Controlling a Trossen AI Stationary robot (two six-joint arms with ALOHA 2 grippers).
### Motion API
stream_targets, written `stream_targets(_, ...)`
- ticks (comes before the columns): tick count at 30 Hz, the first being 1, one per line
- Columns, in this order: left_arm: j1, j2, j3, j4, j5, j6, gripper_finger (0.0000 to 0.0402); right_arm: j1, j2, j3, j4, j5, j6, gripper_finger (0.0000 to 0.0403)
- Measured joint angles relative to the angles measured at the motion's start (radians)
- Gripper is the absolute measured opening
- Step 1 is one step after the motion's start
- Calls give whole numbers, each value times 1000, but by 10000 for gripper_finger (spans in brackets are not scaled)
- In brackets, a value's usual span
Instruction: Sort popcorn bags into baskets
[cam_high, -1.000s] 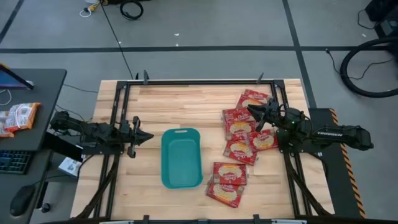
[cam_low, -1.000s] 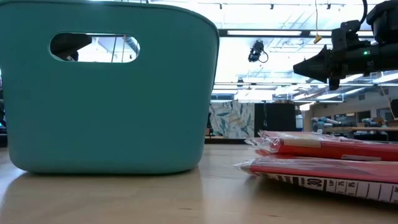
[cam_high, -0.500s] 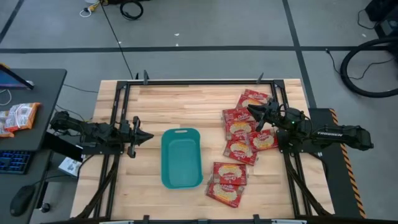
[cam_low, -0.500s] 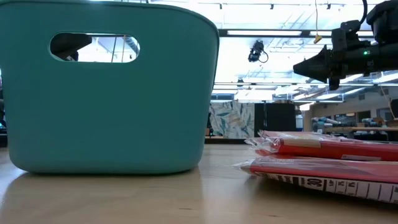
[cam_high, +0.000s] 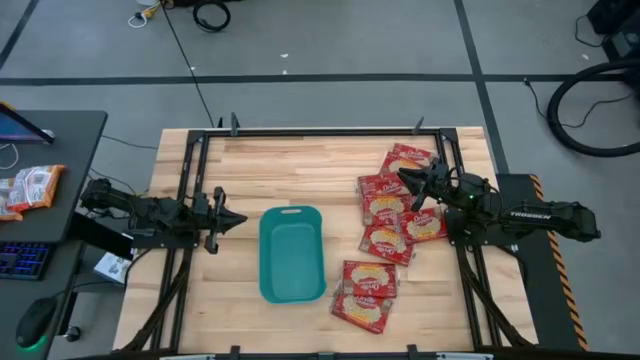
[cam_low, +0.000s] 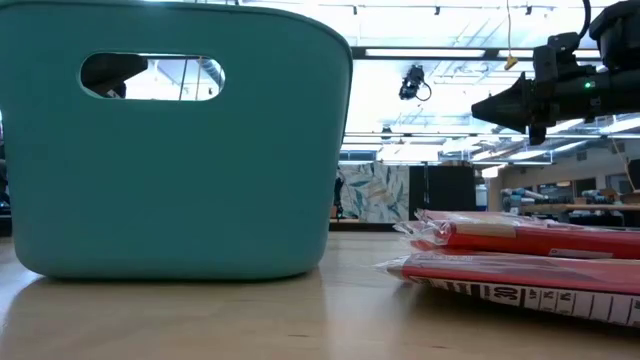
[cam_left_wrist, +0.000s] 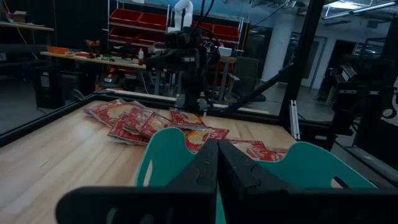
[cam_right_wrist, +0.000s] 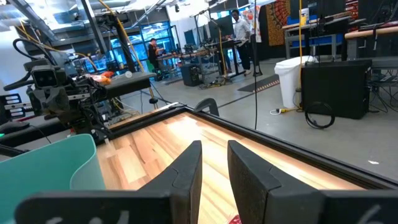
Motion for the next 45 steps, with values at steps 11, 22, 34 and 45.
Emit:
stream_targets(11, 0, 0, 0, 0, 0, 0, 7, 0, 0, 0, 0, 0, 0, 82)
stream_targets(22, 0, 0, 0, 46, 0, -8, 7, 0, 0, 0, 0, 0, 0, 82)
stream_targets(34, 0, 0, 0, 92, 0, -72, 7, 0, 0, 0, 7, 1, -18, 82)
stream_targets(45, 0, 0, 0, 92, 0, -96, 7, 0, 0, 0, 85, -50, 137, 82)
